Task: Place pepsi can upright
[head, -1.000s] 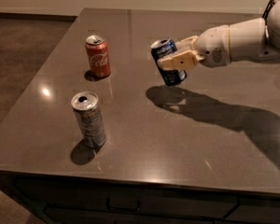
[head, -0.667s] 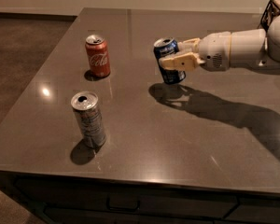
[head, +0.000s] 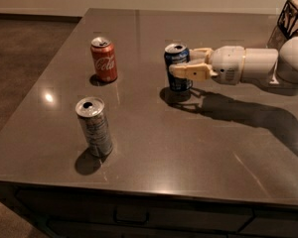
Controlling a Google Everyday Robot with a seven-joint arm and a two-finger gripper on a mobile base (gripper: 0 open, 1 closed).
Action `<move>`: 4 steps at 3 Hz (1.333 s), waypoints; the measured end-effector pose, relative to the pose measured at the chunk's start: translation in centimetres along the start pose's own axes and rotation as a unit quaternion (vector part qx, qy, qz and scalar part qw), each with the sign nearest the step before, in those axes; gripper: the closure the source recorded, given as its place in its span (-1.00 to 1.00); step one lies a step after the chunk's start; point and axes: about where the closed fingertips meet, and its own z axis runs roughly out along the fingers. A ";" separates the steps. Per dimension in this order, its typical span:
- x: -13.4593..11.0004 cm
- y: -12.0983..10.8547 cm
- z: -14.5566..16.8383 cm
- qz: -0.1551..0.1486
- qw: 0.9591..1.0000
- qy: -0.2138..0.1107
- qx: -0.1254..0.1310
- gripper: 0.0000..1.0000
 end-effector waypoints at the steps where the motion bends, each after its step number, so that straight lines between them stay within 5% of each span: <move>1: 0.5 0.0 0.2 0.012 1.000 -0.017 -0.011 0.65; 4: 0.9 0.6 0.8 0.008 0.999 -0.035 -0.017 -0.74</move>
Offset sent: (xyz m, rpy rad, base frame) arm -0.0020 -0.0015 -0.0151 0.0956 0.0261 0.0052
